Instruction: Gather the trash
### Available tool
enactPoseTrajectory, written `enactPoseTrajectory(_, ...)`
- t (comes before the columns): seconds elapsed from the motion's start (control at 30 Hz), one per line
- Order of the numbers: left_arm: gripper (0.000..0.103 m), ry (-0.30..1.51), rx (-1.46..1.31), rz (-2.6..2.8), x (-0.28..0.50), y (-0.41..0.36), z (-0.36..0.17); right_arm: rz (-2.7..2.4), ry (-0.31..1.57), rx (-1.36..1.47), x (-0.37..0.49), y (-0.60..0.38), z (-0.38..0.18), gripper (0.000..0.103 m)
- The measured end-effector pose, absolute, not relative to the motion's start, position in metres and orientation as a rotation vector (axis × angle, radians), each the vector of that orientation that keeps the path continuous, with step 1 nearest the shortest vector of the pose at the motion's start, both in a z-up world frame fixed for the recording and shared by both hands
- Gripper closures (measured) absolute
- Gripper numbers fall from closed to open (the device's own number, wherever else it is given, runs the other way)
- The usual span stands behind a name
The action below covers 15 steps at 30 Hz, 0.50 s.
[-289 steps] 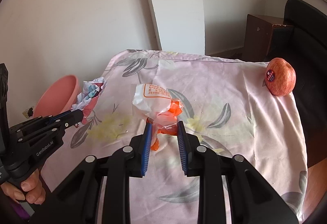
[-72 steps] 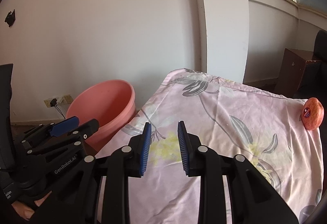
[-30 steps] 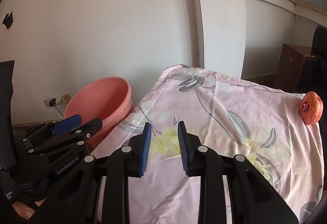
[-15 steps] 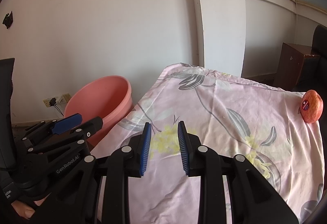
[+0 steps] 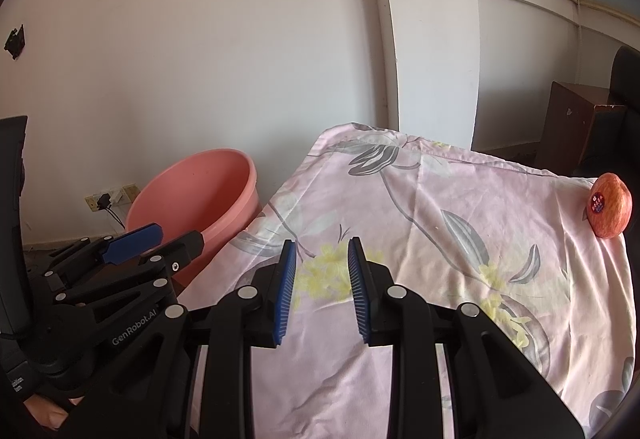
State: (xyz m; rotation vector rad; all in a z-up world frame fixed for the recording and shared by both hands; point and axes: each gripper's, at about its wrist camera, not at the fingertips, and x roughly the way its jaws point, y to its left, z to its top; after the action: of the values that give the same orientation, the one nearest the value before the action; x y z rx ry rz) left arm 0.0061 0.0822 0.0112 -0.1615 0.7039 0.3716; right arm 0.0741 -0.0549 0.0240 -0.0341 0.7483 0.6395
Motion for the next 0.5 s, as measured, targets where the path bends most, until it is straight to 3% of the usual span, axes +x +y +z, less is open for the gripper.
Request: enactPoseTrajectory(0.5,0.059,0.706,-0.147,0.361,0.0072,0.0785,0.0113,0.637,0.747,-0.028,0.0730,-0.0580,0.0255,0.076)
